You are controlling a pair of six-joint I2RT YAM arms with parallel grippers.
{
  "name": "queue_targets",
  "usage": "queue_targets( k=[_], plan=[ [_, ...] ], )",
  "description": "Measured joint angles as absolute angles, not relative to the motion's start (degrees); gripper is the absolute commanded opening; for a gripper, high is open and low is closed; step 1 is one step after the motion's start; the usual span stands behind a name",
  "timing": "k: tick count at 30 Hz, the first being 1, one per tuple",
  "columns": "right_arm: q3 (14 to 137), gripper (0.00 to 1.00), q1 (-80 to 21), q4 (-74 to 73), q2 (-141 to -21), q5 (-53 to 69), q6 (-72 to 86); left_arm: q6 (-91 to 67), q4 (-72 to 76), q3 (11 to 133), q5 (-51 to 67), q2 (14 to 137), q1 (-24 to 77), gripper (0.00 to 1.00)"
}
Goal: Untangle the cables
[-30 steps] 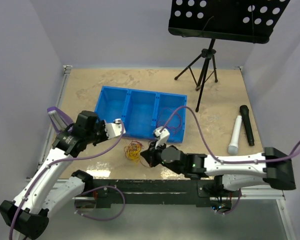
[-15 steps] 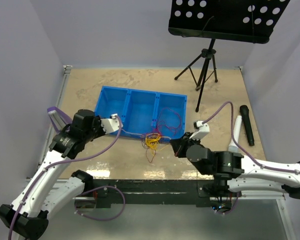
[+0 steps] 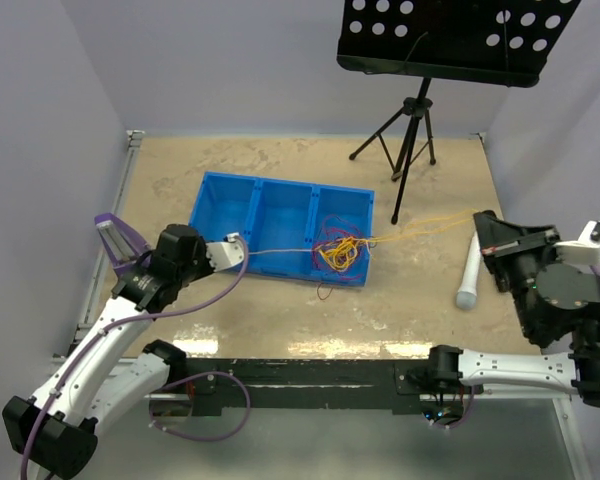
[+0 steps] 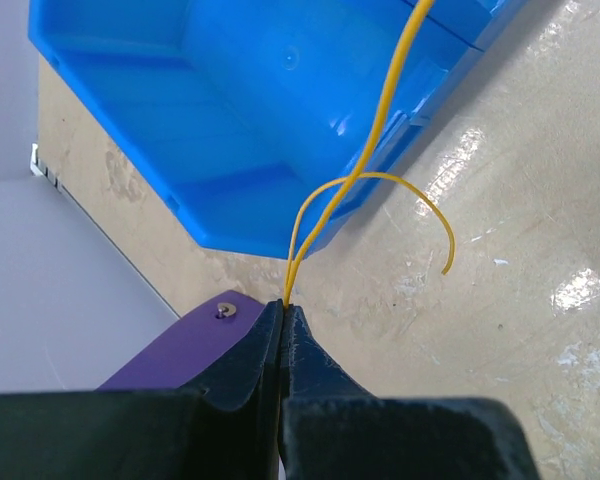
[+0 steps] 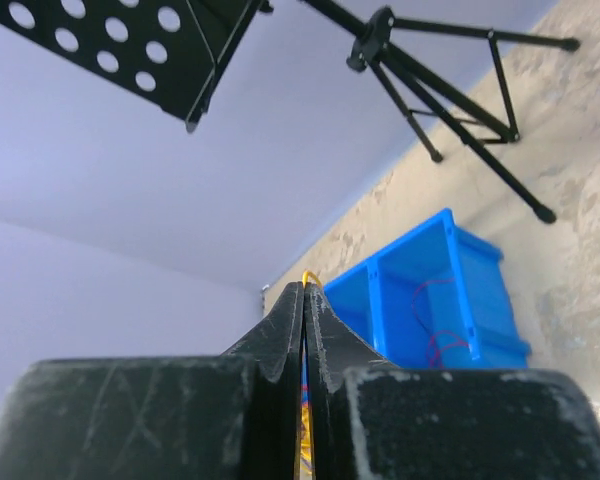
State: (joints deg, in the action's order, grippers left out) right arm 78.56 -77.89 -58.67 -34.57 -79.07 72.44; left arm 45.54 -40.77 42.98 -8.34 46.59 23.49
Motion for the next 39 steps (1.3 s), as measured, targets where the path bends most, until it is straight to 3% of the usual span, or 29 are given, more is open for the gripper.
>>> queue_targets(
  k=[6,14,19,23,28,32,39],
  plan=[
    [83.94,0.00,-77.78,-56.25,-33.28,-82.08,62.37,46.00,-39.88,38.26,-9.43,46.41,23.49,0.00],
    [85.30,0.00,-77.58,-32.23,-26.76,-83.94,32.91,47.64,-40.40,30.92,-10.74,44.77,23.49,0.00],
    [78.39,0.01,-77.76,-26.00,-25.10,-85.21,28.14,47.51,-42.87,33.41,-7.11,44.93,23.49,0.00],
    [71.50,0.27,-78.54,-29.89,-31.20,-81.23,35.66,47.46,-43.92,38.20,-4.08,45.39,23.49,0.00],
    [61.23,0.51,-78.48,-27.75,-50.35,-67.26,44.91,47.09,-44.60,40.14,-1.91,45.15,23.49,0.00],
    [50.65,0.55,-78.76,-21.63,-63.99,-52.64,46.39,47.09,-45.80,40.12,-1.48,44.45,23.49,0.00],
    [46.87,0.54,-78.63,-10.66,-71.13,-38.87,48.07,47.09,-46.24,39.66,-1.28,43.05,23.49,0.00]
  ],
)
